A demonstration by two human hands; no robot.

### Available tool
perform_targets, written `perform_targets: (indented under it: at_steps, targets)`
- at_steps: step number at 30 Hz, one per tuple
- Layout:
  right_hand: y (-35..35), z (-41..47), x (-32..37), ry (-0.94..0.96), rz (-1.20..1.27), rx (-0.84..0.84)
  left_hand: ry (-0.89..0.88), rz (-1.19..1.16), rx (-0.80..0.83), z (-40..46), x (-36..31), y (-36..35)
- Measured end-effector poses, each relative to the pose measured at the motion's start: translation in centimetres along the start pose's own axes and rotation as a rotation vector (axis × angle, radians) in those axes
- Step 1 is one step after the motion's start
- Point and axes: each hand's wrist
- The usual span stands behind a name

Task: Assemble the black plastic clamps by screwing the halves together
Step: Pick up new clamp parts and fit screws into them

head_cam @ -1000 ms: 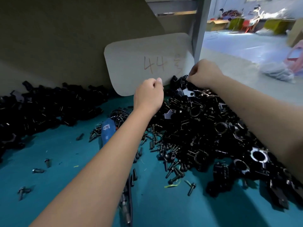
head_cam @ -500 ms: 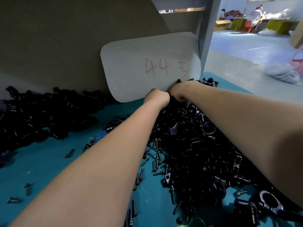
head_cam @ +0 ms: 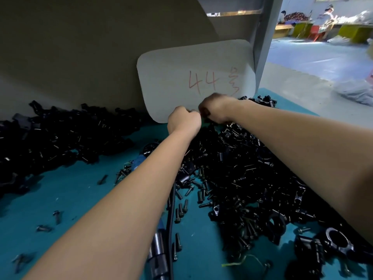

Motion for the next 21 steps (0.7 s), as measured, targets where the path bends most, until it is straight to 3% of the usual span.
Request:
perform_targets:
  at_steps: [4, 7, 12, 14, 17, 21]
  targets:
    - [2.9, -1.5, 2.8, -0.095, 0.359, -0.160, -0.102, 0.119, -0.047, -1.9, 1.9, 3.7]
    - [4.1, -1.9, 7.3, -0.033, 0.585, -0.110, -0.153, 0.329, -0.140, -3.4, 4.4, 7.2]
    - [2.7, -3.2, 16.0, 0.151, 0.806, -0.067, 0.087, 0.673, -0.358, -6.1, 10.4, 13.0]
    - [1.2, -4.0, 18.9, 0.191, 0.965, -0.057, 0.121, 0.706, -0.308, -7.0, 12.6, 14.8]
    - [-0.4, -5.5, 21.9, 0.187, 1.265, -0.073, 0.025, 0.797, -0.211, -8.0, 14.8, 15.9]
    - [-0.8, -7.4, 23.4, 0.161, 1.534, -0.017, 0.011, 0.808, -0.280, -8.1, 15.7, 16.8]
Point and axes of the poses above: each hand's wrist, its own z-axis towards the middle knuckle, its own y-axis out of the back of the hand, x = y × z, and after that the axes turned 9 degrees about x, right-handed
